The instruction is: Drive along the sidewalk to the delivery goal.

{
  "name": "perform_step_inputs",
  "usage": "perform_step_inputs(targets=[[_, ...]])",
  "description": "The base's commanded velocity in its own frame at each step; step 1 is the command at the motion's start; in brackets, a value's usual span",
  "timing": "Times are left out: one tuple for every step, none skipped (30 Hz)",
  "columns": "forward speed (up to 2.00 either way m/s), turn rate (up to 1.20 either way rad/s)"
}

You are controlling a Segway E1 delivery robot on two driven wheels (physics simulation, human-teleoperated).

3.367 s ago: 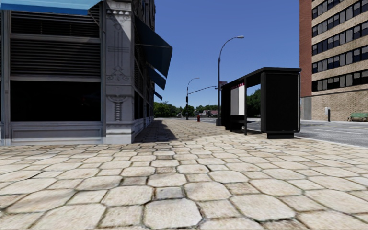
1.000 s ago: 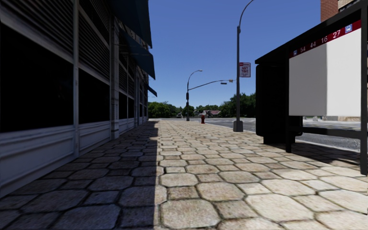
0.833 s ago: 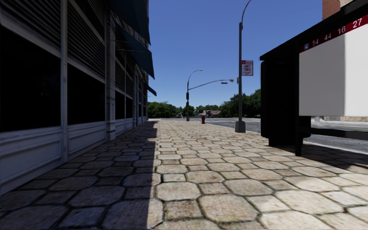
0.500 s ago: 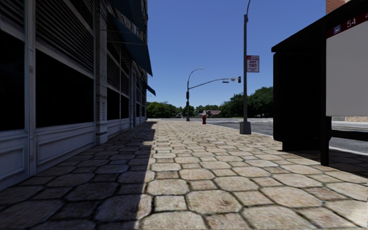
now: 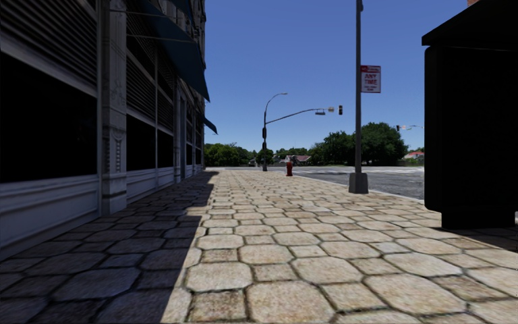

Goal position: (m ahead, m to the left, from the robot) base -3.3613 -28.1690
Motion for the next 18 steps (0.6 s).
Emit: perform_step_inputs(targets=[[2.00, 0.00], [2.00, 0.00], [2.00, 0.00], [2.00, 0.00], [2.00, 0.00], [2.00, 0.00], [2.00, 0.00], [2.00, 0.00], [2.00, 0.00], [2.00, 0.00], [2.00, 0.00], [2.00, 0.00], [2.00, 0.00], [2.00, 0.00], [2.00, 0.00], [2.00, 0.00], [2.00, 0.00], [2.00, 0.00]])
